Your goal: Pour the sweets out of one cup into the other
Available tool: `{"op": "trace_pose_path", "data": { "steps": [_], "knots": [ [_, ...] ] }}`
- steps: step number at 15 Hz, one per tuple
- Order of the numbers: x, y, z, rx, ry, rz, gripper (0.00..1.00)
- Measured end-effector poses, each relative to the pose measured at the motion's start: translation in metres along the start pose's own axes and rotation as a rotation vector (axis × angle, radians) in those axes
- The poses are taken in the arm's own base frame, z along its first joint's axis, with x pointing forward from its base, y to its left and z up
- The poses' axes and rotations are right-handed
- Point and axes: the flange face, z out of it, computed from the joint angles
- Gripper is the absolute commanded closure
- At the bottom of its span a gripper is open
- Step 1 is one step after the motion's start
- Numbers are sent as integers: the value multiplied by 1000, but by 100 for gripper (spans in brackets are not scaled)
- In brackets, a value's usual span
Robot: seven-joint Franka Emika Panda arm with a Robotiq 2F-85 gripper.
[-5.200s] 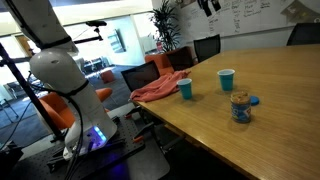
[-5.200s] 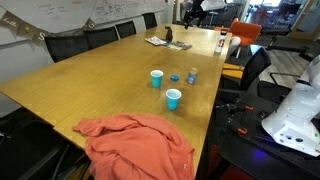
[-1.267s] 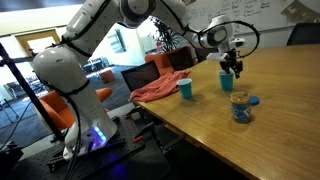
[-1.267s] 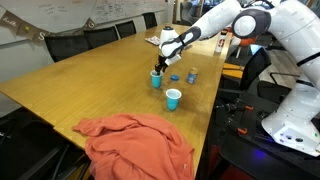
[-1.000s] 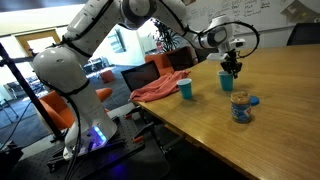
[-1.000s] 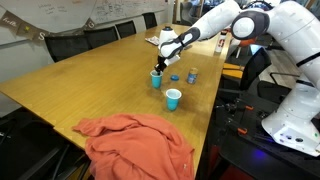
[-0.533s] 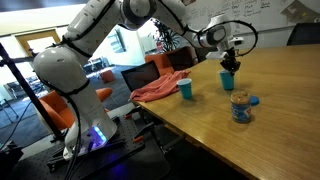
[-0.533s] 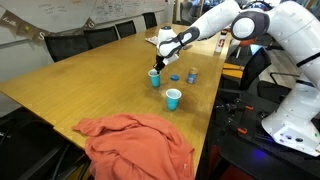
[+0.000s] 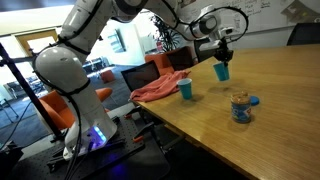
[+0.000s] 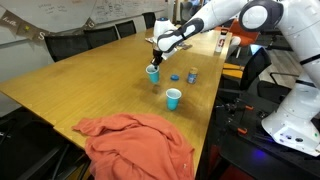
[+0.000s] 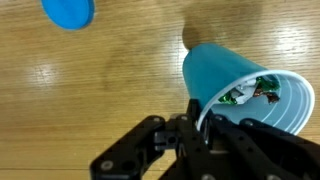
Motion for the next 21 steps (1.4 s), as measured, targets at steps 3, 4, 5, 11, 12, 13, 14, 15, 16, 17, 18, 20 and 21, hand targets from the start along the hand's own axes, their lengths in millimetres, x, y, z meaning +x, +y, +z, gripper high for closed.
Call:
{"op": "trace_pose_path", "data": {
  "steps": [3, 4, 5, 11, 12, 13, 14, 15, 16, 17, 18, 20, 21],
  "knots": [
    [-16, -17, -35, -36, -7, -123, 99],
    [-23, -20, -45, -45, -12, -166, 99],
    [-31, -21, -56, -53, -17, -208, 99],
    [-82, 8, -120, -113, -20, -281, 95],
    [-87, 15, -127, -116, -18, -273, 95],
    [-91, 19, -131, -118, -17, -268, 95],
    [-93, 21, -131, -118, -18, -266, 99],
    [-94, 21, -130, -118, -19, -267, 99],
    [-94, 20, -129, -117, -21, -268, 99],
    [-95, 17, -127, -118, -24, -276, 99],
    [-95, 12, -125, -128, -27, -297, 99],
    [-102, -4, -117, -158, -44, -361, 99],
    [-108, -15, -112, -176, -55, -396, 99]
  ]
}}
